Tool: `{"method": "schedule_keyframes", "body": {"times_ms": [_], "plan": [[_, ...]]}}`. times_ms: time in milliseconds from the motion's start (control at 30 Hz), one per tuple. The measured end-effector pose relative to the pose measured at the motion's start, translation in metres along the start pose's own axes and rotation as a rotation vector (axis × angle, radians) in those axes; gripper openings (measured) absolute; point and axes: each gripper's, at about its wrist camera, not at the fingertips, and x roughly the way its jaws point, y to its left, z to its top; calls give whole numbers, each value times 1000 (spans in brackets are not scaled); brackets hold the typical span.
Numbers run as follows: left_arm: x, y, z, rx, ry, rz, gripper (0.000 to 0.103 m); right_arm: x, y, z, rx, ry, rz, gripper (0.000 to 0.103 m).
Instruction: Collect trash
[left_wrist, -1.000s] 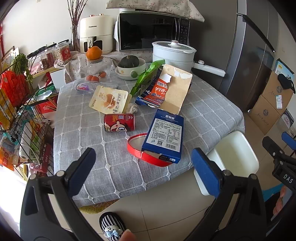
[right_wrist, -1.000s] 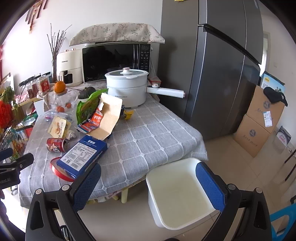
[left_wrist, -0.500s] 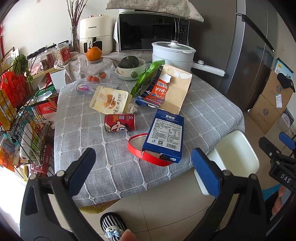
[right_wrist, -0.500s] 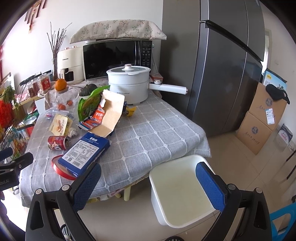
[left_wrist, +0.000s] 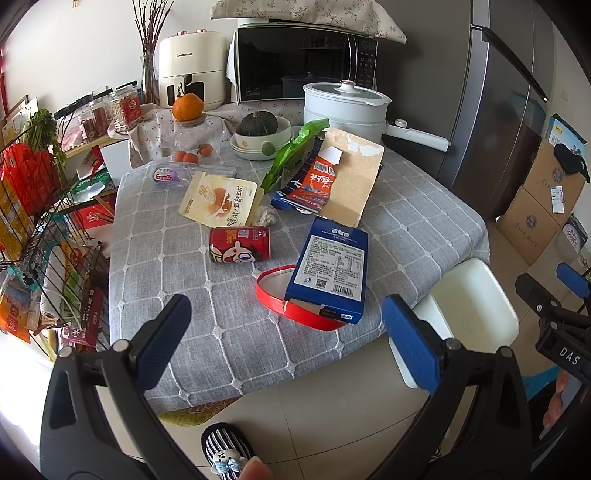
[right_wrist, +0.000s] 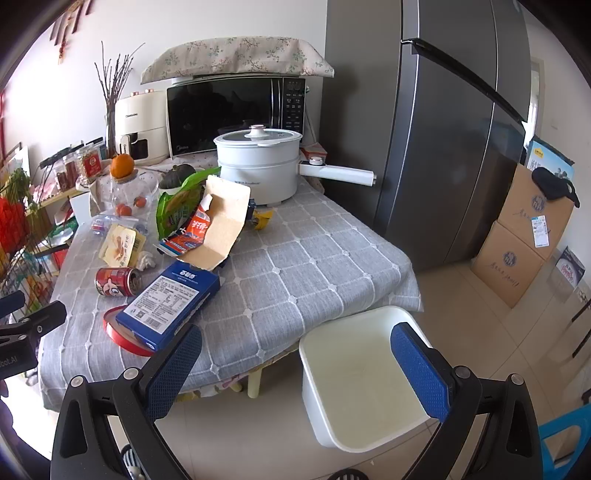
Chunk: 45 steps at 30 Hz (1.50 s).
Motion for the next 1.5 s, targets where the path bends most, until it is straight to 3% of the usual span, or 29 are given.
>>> {"method": "schedule_keyframes", "body": {"times_ms": [567,633,733,967,1133,1200,1333,1500], "plan": [[3,0,1,37,-5,-1,102,2,-1,-3,-6,-7,9,103],[11,-2,3,54,32,-26,102,3,-1,1,-14,5,21,103],[26,-2,8,58,141,-153,102,7,-2,11,-34,35,36,103],[73,-23,24,119,302,-242,102,31,-4,46,-58,152,132,103],[119,-53,31,230,402,-179,102,74,-8,60,-61,244,162,103],[139,-62,30,261,440,-154,102,93,-16,51,-53,264,128,103],[167,-79,32,323,474,-96,102,123,-35,34,-35,388,112,103],[192,-86,34,368,506,1,102,128,-44,39,-2,373,133,103]]}}
